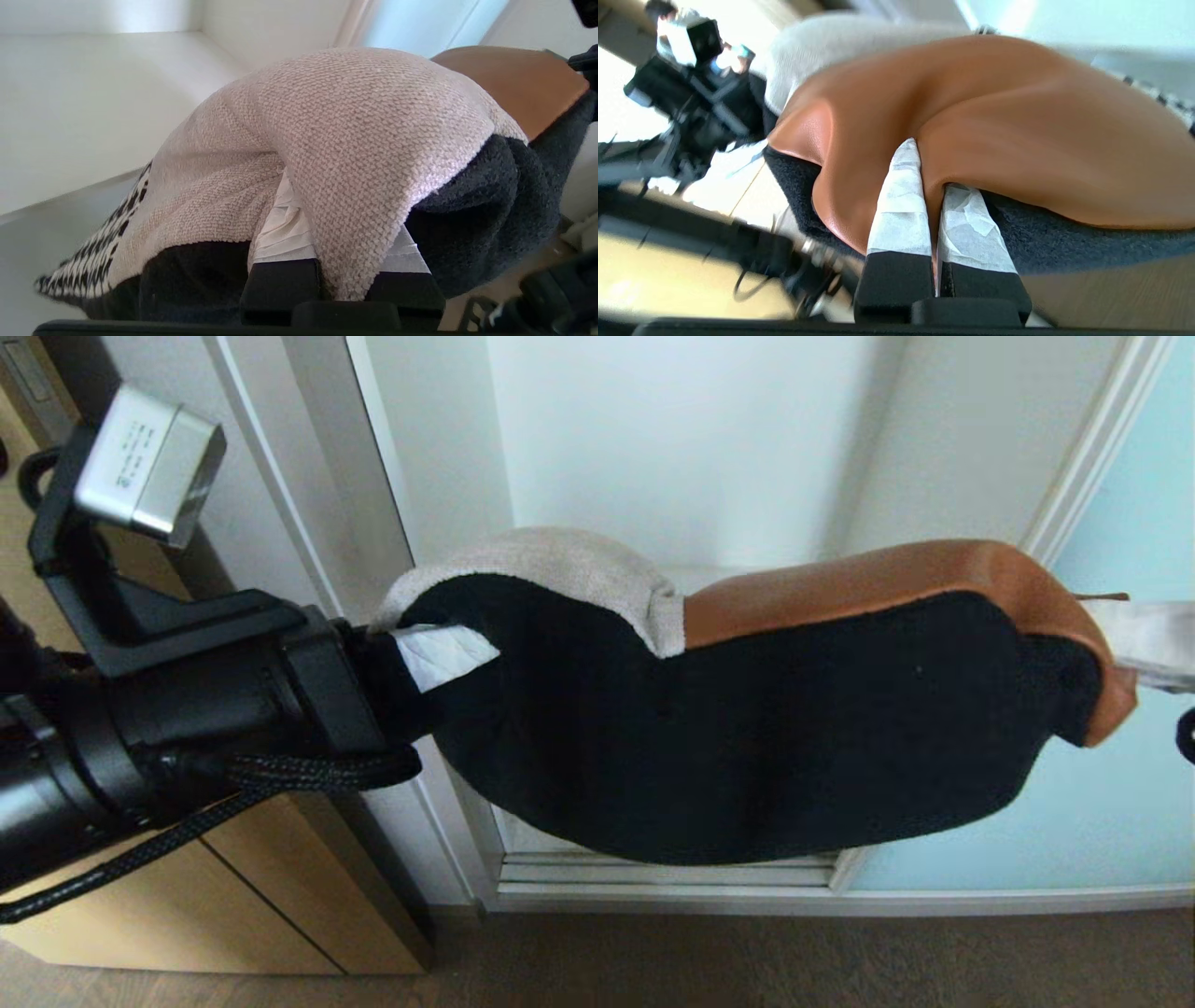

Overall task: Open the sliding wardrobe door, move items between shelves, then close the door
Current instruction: Place the pillow on the higher shelf

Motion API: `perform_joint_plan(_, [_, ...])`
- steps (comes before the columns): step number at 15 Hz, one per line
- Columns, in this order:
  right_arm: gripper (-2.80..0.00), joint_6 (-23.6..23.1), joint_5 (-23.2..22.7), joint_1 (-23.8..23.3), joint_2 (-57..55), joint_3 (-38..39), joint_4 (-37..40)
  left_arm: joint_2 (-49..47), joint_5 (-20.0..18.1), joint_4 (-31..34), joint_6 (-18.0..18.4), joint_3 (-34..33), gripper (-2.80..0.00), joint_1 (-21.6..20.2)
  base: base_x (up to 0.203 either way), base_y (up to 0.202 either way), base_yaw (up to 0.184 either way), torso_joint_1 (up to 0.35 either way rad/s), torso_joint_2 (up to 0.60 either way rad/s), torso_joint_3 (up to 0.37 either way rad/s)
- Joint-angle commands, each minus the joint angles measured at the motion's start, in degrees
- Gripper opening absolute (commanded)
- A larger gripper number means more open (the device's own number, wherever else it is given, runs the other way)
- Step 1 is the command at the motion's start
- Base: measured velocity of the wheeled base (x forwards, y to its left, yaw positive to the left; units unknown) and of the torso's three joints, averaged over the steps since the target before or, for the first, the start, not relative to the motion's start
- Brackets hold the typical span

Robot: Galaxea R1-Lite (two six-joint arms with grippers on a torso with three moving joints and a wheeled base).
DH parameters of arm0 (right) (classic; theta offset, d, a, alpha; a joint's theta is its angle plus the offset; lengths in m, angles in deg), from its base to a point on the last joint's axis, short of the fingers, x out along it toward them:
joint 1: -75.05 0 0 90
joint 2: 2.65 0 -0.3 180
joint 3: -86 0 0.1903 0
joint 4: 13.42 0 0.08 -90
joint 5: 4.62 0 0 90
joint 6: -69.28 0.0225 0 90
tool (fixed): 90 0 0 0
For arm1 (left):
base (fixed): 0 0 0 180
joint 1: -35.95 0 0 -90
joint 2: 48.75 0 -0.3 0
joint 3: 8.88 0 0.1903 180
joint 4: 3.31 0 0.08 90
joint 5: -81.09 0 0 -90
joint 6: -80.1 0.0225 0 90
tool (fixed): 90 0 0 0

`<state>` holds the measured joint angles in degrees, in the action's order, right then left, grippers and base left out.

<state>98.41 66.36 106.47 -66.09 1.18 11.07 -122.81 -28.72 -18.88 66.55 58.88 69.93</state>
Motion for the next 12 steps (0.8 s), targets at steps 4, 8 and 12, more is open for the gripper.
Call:
perform_joint_plan(4, [-2.8, 0.1, -0.3, -3.8, -7.9, -2.8, -7.0, -5.7, -0.4, -0.3, -0.2, 6.3, -2.8, -3.1, 0.0, 0.0, 0.0, 0.0, 0.0, 0.0])
perform_joint_plan(8, [-2.8, -0.8, -0.7, -6.9, -12.4, -9.5, -7.5, -11.1, -0.5, -5.7, -0.3, 8.5, -2.8, -7.5, 0.0, 0.0, 0.0, 0.0, 0.0, 0.0])
perform_joint_plan(12, [-2.8, -7.7, -0.5, -9.9, -19.0, -8.8, -12.0, -20.3, -0.7, -14.8, -0.6, 10.2, -2.8, -11.4, 0.0, 0.0, 0.0, 0.0, 0.0, 0.0])
